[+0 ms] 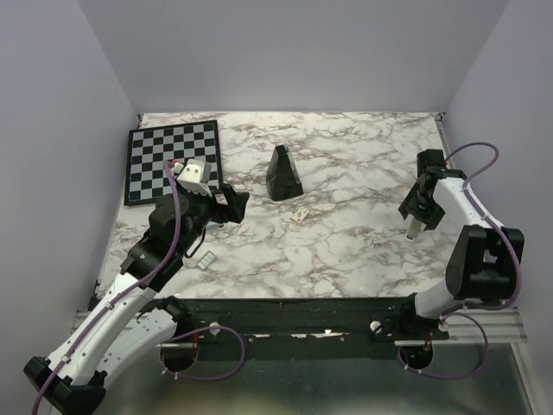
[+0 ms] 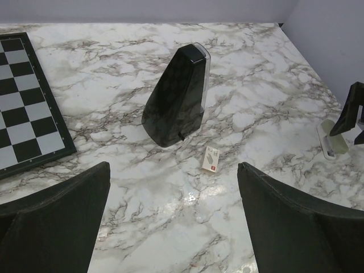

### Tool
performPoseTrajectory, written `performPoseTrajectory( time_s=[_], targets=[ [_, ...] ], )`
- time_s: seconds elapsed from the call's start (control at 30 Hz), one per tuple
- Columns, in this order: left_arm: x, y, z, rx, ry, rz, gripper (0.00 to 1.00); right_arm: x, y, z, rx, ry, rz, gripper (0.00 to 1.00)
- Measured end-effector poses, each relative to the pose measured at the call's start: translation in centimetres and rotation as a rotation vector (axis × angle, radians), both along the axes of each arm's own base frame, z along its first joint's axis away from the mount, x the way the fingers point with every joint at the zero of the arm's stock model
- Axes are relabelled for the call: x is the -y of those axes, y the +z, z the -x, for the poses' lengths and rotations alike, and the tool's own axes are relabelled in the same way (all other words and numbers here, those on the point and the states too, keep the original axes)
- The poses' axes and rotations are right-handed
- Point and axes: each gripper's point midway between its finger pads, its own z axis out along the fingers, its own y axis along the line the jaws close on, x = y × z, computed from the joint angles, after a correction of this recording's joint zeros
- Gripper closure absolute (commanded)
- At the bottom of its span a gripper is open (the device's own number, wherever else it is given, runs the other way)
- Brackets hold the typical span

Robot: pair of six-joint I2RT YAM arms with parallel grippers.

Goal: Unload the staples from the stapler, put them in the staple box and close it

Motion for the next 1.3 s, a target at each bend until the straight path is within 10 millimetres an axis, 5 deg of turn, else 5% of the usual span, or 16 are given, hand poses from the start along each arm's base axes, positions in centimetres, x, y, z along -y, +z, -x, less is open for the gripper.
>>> performPoseTrajectory(
  time_s=[0.17, 0.33, 0.43, 0.5, 0.6, 0.73, 0.87, 0.97, 1.13, 1.3],
  targets=[
    [0.0, 0.1, 0.1, 0.002, -0.002, 0.002, 0.01, 0.4, -2.4, 0.6, -0.054, -0.001, -0.035, 0.33],
    [0.1, 0.1, 0.1, 0.002, -0.005, 0.002, 0.01, 0.6, -4.1, 0.7, -0.092, 0.02, -0.059, 0.53],
    [0.1, 0.1, 0.1, 0.003, -0.007, 0.002, 0.03, 0.7, -4.6, 0.7, -0.1, 0.044, -0.061, 0.74],
    [0.2, 0.1, 0.2, 0.002, -0.011, 0.002, 0.05, 0.7, -4.5, 0.6, -0.1, 0.067, -0.061, 0.91],
    [0.2, 0.1, 0.2, 0.004, -0.014, -0.001, 0.05, 0.7, -4.2, 0.5, -0.092, 0.098, -0.056, 0.99],
    [0.2, 0.0, 0.1, 0.001, -0.012, -0.004, 0.09, -0.3, -2.3, -0.2, -0.012, 0.157, -0.096, 0.99],
    [0.3, -0.6, 0.0, -0.018, -0.011, -0.014, 0.11, -3.6, 1.3, -1.6, 0.153, 0.276, -0.197, 0.99],
    [0.9, -0.6, 0.3, -0.053, -0.04, -0.009, 0.15, -8.3, 3.5, -1.9, 0.275, 0.425, -0.29, 0.99],
    [4.6, -0.8, 1.7, -0.142, -0.193, 0.15, 0.23, -17.0, 4.9, 1.6, 0.381, 0.667, -0.51, 0.99],
    [8.4, -4.1, 3.0, -0.28, -0.294, 0.209, 0.25, -22.7, 5.8, 5.6, 0.448, 0.801, -0.718, 0.99]
  ],
)
